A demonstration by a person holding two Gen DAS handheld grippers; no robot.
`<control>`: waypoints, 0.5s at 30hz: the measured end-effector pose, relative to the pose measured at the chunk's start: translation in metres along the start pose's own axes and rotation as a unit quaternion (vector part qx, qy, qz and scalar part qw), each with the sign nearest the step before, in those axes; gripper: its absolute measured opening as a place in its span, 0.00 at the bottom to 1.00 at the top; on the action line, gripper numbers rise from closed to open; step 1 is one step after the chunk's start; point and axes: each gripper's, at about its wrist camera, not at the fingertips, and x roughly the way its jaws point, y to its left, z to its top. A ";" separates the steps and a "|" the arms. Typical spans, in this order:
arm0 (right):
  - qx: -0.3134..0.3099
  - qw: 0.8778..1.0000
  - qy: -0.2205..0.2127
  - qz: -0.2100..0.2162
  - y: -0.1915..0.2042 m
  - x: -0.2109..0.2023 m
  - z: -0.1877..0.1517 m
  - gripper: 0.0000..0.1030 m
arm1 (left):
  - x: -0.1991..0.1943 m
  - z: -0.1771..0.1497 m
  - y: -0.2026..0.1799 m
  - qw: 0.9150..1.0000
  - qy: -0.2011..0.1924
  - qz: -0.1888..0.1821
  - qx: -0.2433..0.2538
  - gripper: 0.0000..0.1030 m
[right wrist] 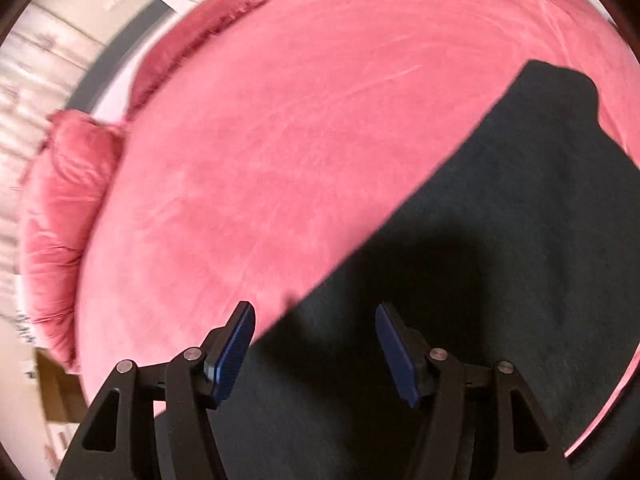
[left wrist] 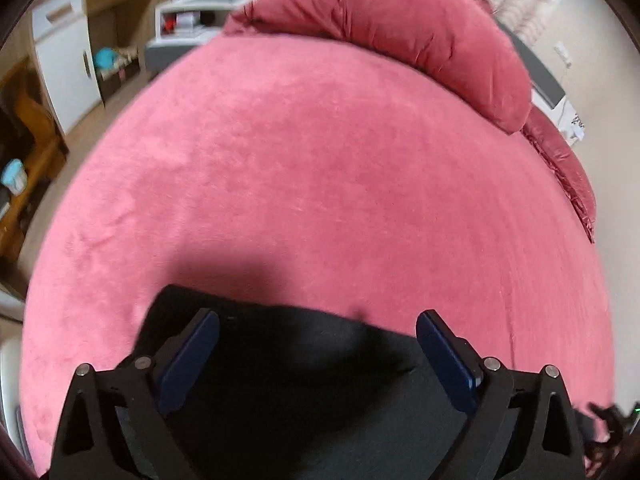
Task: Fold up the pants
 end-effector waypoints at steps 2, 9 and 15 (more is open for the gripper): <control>0.007 0.999 0.024 -0.041 0.009 0.021 0.005 0.62 | 0.005 0.007 -0.009 1.000 0.014 0.018 0.002 0.96; -0.060 0.989 0.015 -0.136 0.028 0.034 -0.009 0.33 | 0.014 0.005 -0.028 0.998 0.055 0.030 0.025 0.95; -0.053 0.996 -0.006 -0.065 -0.004 0.017 -0.031 0.09 | 0.015 0.001 -0.015 0.993 0.115 0.015 -0.017 0.73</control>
